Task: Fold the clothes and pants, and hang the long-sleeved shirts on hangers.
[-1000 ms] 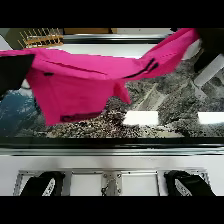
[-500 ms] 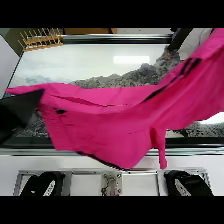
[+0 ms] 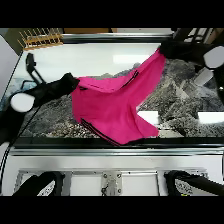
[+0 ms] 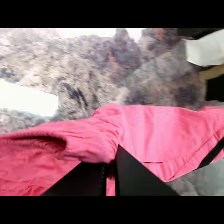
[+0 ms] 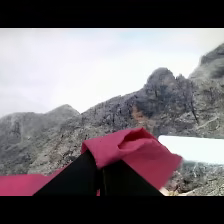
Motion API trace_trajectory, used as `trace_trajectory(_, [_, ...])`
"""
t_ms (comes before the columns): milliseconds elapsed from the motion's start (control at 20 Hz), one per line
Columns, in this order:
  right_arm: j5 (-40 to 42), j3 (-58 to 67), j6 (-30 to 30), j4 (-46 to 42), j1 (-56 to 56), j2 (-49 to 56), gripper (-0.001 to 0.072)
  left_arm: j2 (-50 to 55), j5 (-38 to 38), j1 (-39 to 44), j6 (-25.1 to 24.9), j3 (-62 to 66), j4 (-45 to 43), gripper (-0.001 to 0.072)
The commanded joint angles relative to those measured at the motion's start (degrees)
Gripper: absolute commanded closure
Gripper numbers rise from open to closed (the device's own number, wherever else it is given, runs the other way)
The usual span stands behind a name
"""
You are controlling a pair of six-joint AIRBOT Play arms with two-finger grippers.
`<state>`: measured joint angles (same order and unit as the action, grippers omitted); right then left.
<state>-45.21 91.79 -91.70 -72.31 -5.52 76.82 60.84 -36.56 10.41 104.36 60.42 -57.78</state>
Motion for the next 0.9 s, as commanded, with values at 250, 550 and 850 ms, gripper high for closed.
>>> trace_trajectory(250, [-13.77, -2.8, 0.44, -4.09, -0.28, -0.5, 0.0708, 18.34, -8.55, -8.76, -7.78, 13.38, -1.14, 0.0696])
trace_trajectory(550, [-17.11, -27.52, 0.42, -4.02, -2.25, -12.59, 0.0709, 10.58, -8.59, -10.05, -9.64, -5.11, -4.59, 0.0696])
trace_trajectory(850, [-16.13, -45.38, 0.37, -3.37, -6.58, -14.51, 0.0708, 6.78, -6.95, -8.68, -9.64, -18.27, -5.62, 0.0696])
